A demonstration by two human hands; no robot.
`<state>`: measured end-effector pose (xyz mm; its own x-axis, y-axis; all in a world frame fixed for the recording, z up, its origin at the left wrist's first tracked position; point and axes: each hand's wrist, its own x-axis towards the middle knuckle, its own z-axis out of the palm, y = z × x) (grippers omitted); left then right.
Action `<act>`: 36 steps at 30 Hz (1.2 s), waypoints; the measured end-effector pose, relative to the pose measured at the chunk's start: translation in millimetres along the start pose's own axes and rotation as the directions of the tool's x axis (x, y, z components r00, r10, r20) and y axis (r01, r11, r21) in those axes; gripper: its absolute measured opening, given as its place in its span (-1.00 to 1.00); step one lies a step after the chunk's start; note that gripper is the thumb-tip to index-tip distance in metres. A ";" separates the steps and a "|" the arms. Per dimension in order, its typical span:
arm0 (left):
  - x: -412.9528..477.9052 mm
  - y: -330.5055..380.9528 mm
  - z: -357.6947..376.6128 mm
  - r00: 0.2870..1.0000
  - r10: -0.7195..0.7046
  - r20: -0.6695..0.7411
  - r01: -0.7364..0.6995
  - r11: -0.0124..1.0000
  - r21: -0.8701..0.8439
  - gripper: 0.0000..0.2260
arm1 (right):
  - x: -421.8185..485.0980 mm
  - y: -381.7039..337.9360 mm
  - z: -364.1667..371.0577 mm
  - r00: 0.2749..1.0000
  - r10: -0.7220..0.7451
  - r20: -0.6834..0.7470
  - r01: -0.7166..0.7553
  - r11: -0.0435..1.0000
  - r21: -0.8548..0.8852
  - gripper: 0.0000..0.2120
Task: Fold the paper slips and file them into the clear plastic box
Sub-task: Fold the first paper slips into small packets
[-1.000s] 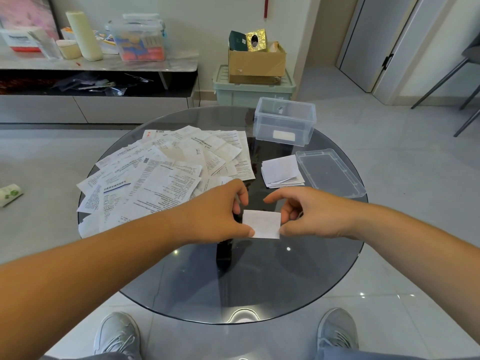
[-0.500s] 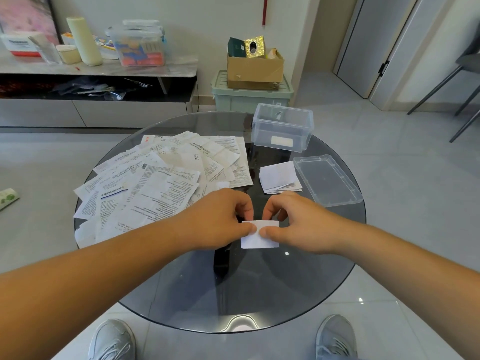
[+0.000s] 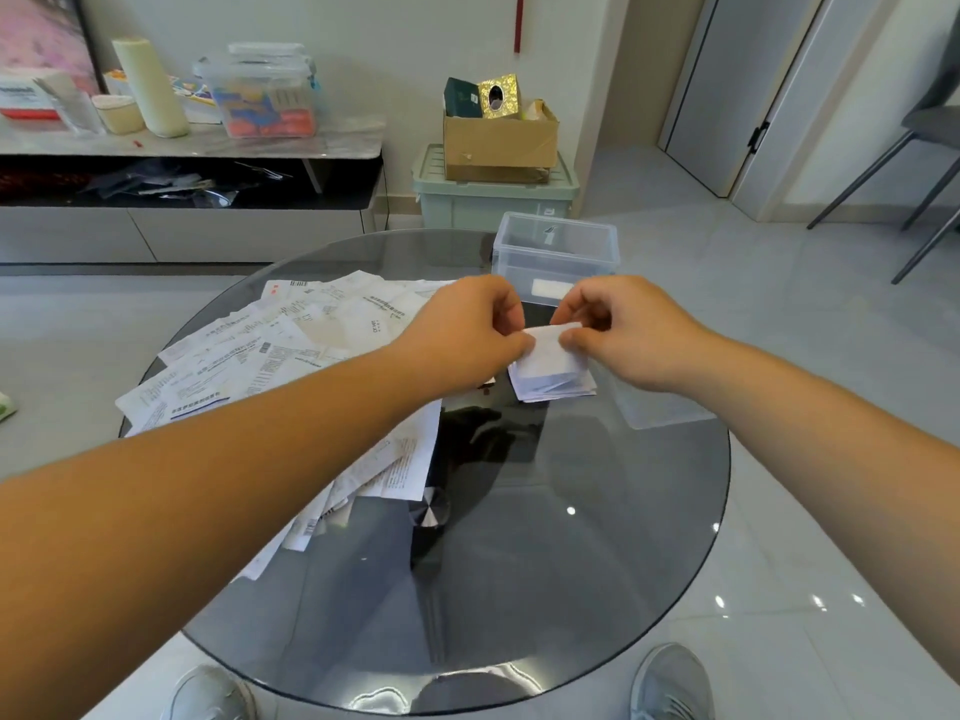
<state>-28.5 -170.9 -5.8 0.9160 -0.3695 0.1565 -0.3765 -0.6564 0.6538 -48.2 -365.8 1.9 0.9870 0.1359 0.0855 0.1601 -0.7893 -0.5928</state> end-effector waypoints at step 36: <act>19.1 -25.0 43.7 0.982 0.026 0.189 -0.084 0.949 0.305 -0.65 | -7.7 47.3 37.4 0.954 -0.292 0.064 0.259 0.699 -0.666 -0.80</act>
<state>-7.7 -190.3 -51.5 0.8631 -0.5041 0.0308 -0.4763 -0.7921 0.3817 -48.7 -381.7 -56.8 0.8941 0.3990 0.2035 0.3766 -0.9156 0.1408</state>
